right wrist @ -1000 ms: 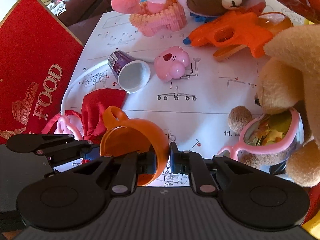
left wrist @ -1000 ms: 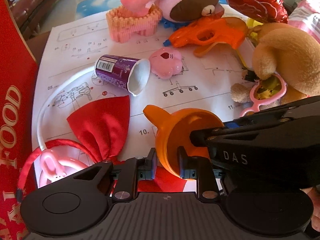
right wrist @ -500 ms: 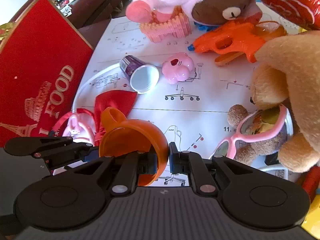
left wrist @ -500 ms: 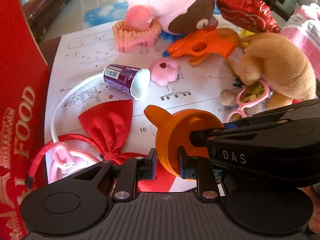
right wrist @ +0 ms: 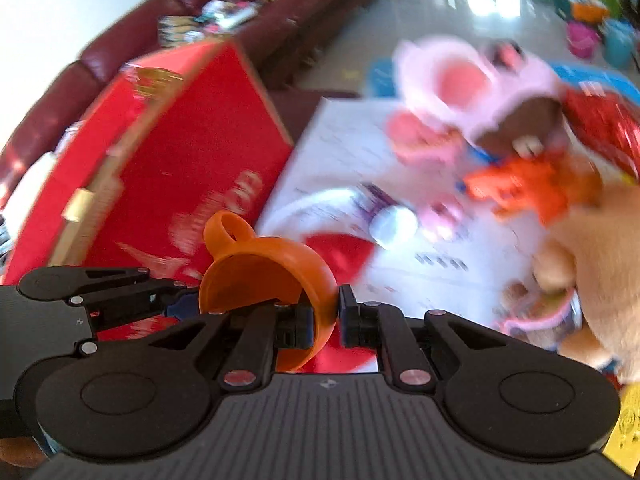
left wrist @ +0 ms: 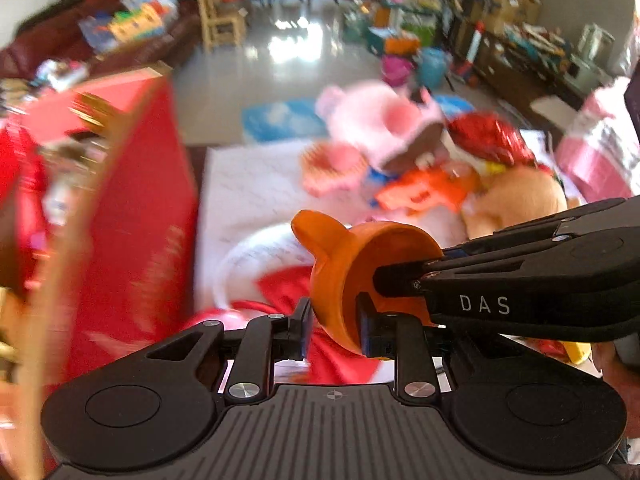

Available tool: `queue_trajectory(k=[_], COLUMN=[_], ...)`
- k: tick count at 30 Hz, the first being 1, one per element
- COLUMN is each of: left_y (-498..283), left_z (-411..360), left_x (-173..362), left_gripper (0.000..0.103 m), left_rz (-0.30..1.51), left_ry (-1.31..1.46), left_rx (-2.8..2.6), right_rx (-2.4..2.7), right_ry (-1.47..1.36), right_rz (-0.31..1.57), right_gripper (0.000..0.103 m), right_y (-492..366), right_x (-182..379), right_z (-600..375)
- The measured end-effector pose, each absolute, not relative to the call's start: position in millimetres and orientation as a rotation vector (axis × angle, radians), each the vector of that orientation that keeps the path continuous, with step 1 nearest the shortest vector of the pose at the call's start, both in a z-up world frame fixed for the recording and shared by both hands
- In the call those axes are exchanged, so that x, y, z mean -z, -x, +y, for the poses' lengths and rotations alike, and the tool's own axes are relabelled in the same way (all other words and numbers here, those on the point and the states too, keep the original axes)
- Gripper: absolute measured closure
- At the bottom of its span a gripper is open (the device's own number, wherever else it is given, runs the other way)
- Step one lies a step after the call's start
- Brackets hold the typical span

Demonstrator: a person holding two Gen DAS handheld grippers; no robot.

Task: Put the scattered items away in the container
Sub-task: 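Carry the orange cup over the red box and release it, then move both tools back toward the table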

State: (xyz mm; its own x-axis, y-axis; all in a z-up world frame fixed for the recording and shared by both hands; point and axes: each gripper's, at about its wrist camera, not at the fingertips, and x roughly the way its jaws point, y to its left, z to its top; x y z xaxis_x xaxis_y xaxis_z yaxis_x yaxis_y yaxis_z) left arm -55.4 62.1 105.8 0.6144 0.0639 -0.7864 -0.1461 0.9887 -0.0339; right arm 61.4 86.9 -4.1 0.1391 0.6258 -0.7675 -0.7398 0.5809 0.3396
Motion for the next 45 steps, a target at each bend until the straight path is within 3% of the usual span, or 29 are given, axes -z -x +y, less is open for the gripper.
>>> queue_trajectory(k=[12,27,28,30,31,32,33,34,45], left_y=[181,257,258,261,262,262,261,263,235], left_z=[147,202,203,204,203,202,202,201,191], left_x=[-183,-149,-148,-149,-150,-151,-152,-154,-154], left_gripper=[0.079,0.075,0.064,0.054,0.043,0.035,0.020,0.015,0.013], left_rz=[0.799,0.868,0.870,0.866,0.862,0.853,0.842,0.826,0.806], left_ry=[0.053,0.239,0.245,0.246,0.234,0.226,0.223,0.220,0.234], left_rx=[-0.407,-0.507,-0.507,-0.514,-0.529,-0.539,-0.550,-0.558,-0.501], right_rx=[-1.373,-1.508,-1.507,-1.505,-1.501,-1.491,-1.487,-1.484,-1.425], right_ry=[0.265,0.443,0.447,0.437,0.426,0.414,0.403,0.394,0.323], right_rz=[0.894,0.999,0.997,1.001,1.000,0.983,0.968,0.967,1.005], right_gripper=[0.089,0.088,0.084,0.072,0.051,0.037,0.034,0.034,0.021], right_y=[41,113,113,112,111,109,108,106,79], right_x=[-75,-57,-57,-59,-61,-63,-65,-65,-64], right_z=[196,252,251,251,252,250,249,249,232])
